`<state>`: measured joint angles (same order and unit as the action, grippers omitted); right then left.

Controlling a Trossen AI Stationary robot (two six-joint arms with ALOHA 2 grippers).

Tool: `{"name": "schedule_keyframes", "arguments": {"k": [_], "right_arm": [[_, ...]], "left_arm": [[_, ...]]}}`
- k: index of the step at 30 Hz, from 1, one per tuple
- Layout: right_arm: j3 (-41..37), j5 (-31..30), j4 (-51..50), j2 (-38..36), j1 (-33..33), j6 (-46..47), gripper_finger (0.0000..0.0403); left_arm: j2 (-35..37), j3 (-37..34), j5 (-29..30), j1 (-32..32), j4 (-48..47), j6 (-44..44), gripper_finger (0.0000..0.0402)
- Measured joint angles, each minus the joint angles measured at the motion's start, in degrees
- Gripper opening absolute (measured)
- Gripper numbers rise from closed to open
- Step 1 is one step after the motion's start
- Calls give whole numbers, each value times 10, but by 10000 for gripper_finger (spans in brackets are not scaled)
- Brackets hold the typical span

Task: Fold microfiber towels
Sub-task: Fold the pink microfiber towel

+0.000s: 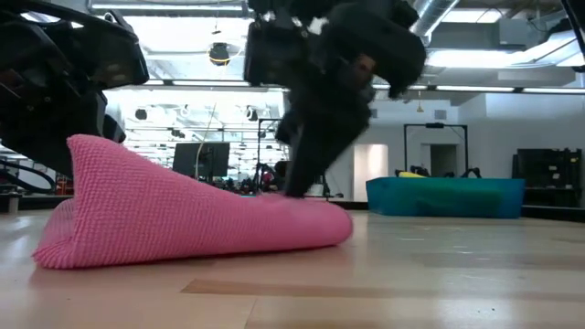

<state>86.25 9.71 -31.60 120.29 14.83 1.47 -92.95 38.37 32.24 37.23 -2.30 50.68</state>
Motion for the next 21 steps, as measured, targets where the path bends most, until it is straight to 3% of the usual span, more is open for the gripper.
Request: {"name": "schedule_keyframes", "arguments": {"k": [7,14,21], "right_arm": [[31,-38,11,-1,-6,-19,13],[31,-40,58,-1,-29,-18,6],[25,-39,71,10,-40,-4,7]], "left_arm": [[19,0,-35,0,-7,43,103],[125,0,-38,1,-70,76,81],[194,0,15,10,-29,32,42]]}}
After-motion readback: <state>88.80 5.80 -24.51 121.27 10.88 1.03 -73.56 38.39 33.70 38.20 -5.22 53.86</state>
